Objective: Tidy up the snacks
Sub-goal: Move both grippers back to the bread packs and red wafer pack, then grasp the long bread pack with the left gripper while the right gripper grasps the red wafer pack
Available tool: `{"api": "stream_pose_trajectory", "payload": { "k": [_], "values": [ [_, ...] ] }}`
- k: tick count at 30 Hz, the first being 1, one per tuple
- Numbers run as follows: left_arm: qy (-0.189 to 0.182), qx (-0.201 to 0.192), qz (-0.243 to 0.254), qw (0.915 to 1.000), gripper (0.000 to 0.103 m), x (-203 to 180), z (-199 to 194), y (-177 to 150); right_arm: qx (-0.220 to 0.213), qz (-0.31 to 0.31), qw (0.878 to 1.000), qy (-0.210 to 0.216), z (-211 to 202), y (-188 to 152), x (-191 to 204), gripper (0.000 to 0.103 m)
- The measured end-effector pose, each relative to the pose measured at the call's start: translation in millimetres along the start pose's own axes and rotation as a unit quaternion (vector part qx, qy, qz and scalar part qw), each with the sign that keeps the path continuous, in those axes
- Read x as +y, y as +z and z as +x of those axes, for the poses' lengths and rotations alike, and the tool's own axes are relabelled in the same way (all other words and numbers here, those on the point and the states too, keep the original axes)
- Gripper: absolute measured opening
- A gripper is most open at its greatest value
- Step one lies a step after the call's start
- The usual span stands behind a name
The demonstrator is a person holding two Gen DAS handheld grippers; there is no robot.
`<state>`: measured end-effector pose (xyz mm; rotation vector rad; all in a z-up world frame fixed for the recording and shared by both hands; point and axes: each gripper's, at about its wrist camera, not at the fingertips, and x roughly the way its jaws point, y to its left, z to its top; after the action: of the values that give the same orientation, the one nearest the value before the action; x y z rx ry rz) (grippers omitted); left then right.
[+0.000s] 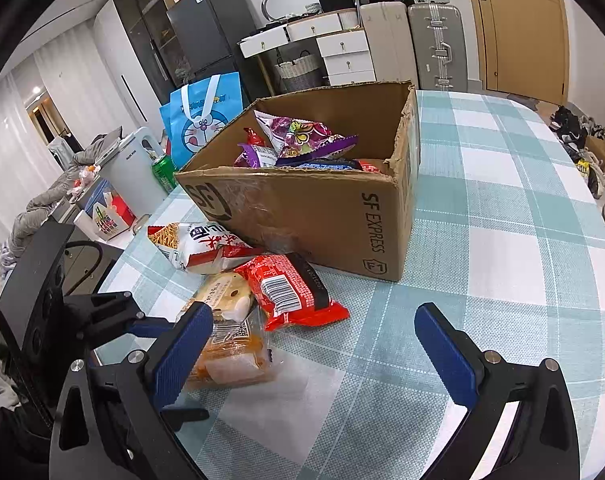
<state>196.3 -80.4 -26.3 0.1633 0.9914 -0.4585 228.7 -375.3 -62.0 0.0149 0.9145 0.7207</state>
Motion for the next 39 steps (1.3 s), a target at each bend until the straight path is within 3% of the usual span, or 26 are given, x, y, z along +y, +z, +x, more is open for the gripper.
{"api": "stream_pose_trajectory", "payload": {
  "k": [2,7,12,24,31,39],
  "values": [
    [0.002,0.000,-0.006,1.0000,0.069,-2,4,1,0.000,0.001,1.000,0.000,0,0,0,0.102],
    [0.012,0.002,-0.016,0.9998,0.043,2,14,4,0.001,0.001,1.000,0.002,0,-1,0,0.102],
    [-0.002,-0.005,-0.013,0.9999,0.035,2,14,5,0.002,0.002,1.000,0.002,1,-1,0,0.102],
    [-0.040,-0.044,-0.020,0.9980,0.033,4,-15,14,-0.009,0.013,1.000,0.004,-7,1,-7,0.102],
    [-0.025,-0.077,-0.036,0.9960,0.033,17,-44,18,-0.017,0.020,1.000,0.005,-14,3,-12,0.102],
    [0.001,-0.094,-0.078,0.9925,0.033,49,-66,15,0.002,0.021,1.000,0.004,7,-1,-10,0.102]
  ]
}}
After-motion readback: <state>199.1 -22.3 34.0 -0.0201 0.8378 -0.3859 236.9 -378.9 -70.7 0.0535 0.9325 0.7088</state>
